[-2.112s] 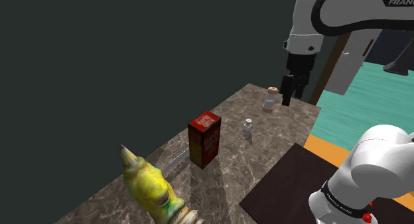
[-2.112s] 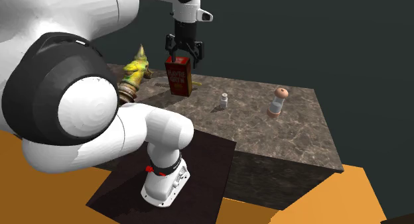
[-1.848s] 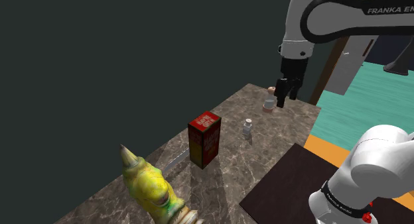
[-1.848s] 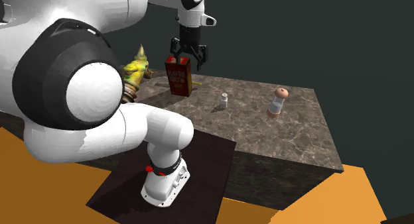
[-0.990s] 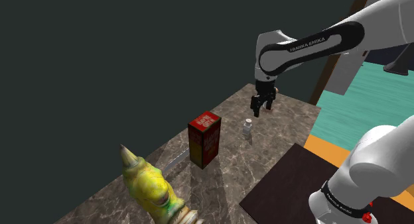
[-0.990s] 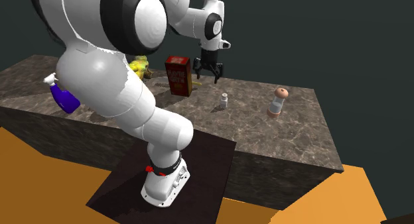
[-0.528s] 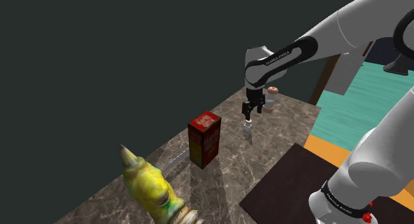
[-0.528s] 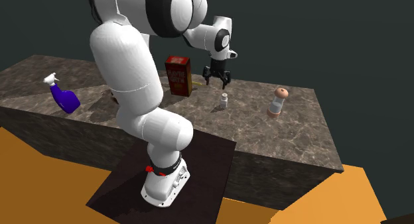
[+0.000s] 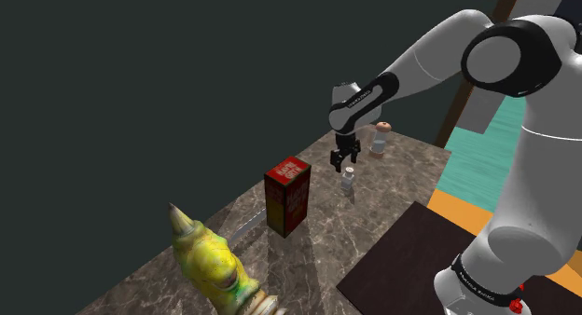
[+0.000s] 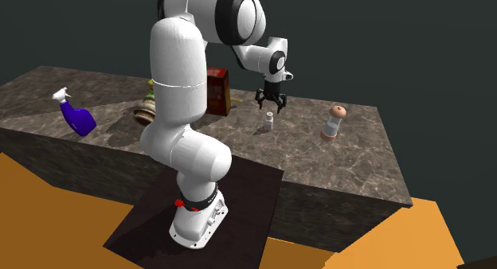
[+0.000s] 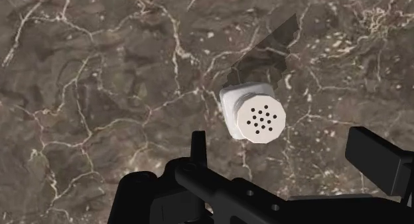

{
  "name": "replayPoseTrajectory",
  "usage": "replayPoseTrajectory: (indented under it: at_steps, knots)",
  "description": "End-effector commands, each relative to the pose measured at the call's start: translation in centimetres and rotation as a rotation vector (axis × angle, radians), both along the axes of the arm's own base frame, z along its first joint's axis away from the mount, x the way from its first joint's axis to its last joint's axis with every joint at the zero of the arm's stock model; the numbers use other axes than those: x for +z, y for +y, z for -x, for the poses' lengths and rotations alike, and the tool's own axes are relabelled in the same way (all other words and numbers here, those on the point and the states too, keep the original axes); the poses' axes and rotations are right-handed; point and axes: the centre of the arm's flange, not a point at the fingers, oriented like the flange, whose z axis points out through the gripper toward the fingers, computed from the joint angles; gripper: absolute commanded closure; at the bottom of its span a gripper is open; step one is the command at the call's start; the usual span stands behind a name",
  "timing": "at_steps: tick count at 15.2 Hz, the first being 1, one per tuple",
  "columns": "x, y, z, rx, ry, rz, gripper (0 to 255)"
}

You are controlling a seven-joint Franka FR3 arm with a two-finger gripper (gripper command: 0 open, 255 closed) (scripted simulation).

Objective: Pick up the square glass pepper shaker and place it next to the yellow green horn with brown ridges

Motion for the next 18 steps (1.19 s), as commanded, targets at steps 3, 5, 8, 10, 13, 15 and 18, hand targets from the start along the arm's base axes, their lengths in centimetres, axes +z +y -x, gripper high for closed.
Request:
replayPoseTrajectory:
  at_steps: [3,5,8,10,13,15,18]
  knots:
    - [-2.2,-0.5,-0.7,-0.001,0.001,0.004,0]
    - [-3.3,-0.5,-0.5,-0.001,0.001,0.004,0]
    - [-5.1,-0.6,-0.2,-0.001,0.001,0.004,0]
    - [-5.1,-0.6,-0.2,-0.001,0.001,0.004,0]
    - [-5.1,-0.6,-0.2,-0.001,0.001,0.004,0]
    - [-5.1,-0.6,-0.2,-0.001,0.001,0.004,0]
    - [-5.1,-0.6,-0.2,-0.001,0.001,0.004,255]
